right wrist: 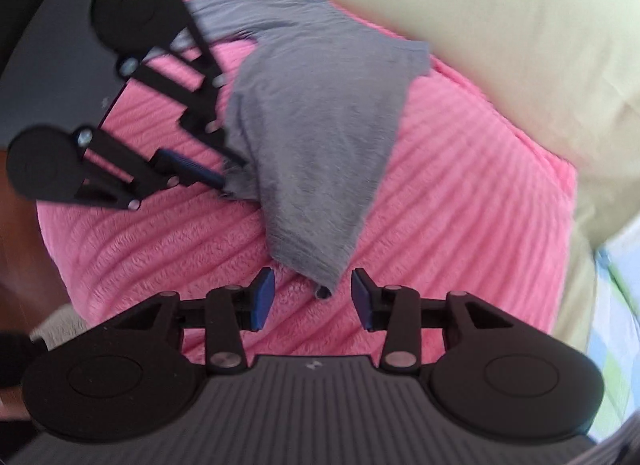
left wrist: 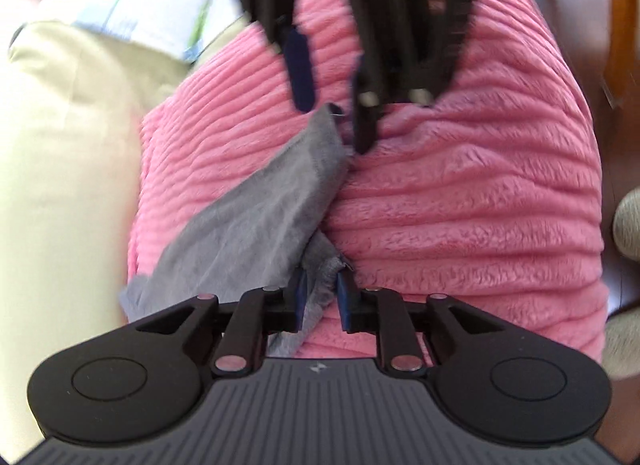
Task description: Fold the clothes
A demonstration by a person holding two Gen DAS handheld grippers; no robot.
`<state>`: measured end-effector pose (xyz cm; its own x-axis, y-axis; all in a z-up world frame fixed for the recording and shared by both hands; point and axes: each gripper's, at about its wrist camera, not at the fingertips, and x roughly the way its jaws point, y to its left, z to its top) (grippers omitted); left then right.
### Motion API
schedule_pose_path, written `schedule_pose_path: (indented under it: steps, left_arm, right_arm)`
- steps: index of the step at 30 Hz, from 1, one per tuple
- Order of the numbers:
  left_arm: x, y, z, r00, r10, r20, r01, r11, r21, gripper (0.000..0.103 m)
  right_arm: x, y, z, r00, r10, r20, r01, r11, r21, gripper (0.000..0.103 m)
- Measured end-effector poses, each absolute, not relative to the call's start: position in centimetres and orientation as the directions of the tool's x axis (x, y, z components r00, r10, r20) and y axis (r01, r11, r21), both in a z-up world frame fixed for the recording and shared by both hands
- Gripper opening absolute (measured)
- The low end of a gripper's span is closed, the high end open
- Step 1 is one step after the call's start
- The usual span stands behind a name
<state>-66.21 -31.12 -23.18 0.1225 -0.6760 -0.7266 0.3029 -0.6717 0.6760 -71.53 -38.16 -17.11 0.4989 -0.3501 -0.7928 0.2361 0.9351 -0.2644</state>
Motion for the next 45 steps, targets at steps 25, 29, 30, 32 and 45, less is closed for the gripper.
schedule_pose_path:
  steps: [25,29,30,32,45]
  left_arm:
    - [-62.9,-25.0,-21.8,0.075,-0.551,-0.831,0.369,-0.759,0.537,0.0]
    - [-62.4,-24.8,-20.7,0.063,-0.546,-0.835,0.396,-0.755,0.523,0.0]
    - [-62.3,-24.7,-20.1,0.048,-0.545,-0.837,0.406,-0.755,0.514,0.0]
    - [-62.2,-24.5,-19.5,0.032,-0.539,-0.842,0.416,-0.758,0.502,0.0]
    - [-63.8,-22.4,-18.3,0.001,-0.541,-0.841,0.444,-0.754,0.485,0.031]
  right_arm:
    - [-70.1,-36.9,-17.2,0.526,-0.324,-0.787,0.118,0.944,-0.309,0.036]
    - [-69.6,-38.0,-17.1,0.53,-0.242,-0.813,0.058,0.967,-0.25,0.0]
    - [-69.8,-38.1,-16.0,0.55,-0.242,-0.799,0.06,0.966,-0.251,0.0]
    - [-70.3,-38.2,-14.0,0.58,-0.252,-0.775,0.063,0.962,-0.265,0.0]
    - [-70.3,-36.7,-17.1,0.35,-0.448,-0.823,0.135,0.893,-0.429,0.061]
